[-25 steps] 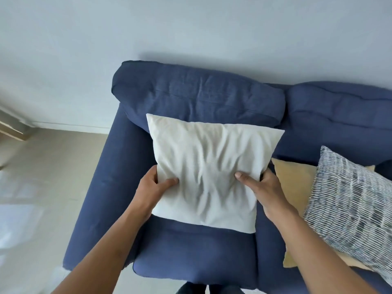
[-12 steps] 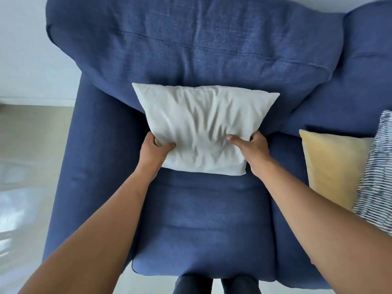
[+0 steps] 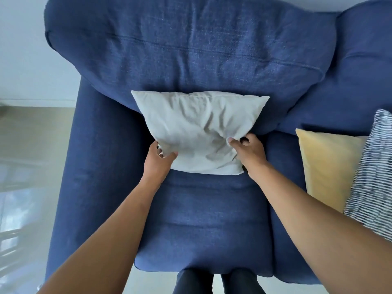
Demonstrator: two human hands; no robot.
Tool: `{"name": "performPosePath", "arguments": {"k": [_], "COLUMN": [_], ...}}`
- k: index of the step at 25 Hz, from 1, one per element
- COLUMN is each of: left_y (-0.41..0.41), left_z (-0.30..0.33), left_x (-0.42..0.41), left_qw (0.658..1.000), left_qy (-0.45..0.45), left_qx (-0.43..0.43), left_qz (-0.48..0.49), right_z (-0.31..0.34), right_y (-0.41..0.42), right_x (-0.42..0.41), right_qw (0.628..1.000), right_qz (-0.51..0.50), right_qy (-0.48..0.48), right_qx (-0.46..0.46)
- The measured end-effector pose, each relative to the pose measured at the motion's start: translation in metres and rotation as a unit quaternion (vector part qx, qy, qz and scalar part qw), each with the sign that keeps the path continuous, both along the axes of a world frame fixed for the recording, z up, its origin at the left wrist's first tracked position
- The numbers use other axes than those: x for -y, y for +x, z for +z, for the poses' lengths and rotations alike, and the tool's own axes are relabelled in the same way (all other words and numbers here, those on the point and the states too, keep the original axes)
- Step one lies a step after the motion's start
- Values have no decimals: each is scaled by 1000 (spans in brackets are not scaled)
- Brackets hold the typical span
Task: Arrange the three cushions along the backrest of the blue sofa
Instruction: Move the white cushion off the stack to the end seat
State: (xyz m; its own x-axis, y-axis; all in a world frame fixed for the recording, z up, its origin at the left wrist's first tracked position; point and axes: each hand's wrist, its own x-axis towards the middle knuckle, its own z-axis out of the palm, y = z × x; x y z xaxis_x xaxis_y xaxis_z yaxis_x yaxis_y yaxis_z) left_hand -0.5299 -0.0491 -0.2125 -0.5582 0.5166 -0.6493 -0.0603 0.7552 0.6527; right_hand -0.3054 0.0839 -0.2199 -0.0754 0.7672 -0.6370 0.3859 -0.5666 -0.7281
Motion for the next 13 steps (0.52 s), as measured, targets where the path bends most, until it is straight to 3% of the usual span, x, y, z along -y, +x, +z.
{"name": "performPosePath", "arguments": {"k": [5, 9, 13], "left_y": [55, 108, 149], "left_z": [68, 127, 167], "left_x": [28, 40, 46], "left_qw": [998, 985, 967], "left_qy": [-3, 12, 56], "left_qx": [-19, -87, -136], "left_qz": [-65, -147, -210], "right_z": [71, 126, 157], "right_y": [37, 77, 115], "right_x": [26, 48, 73], "right_qw": [993, 971, 954], "right_qz": [79, 134, 161], "right_qy": [56, 139, 196], "right_qx": [65, 139, 157]}}
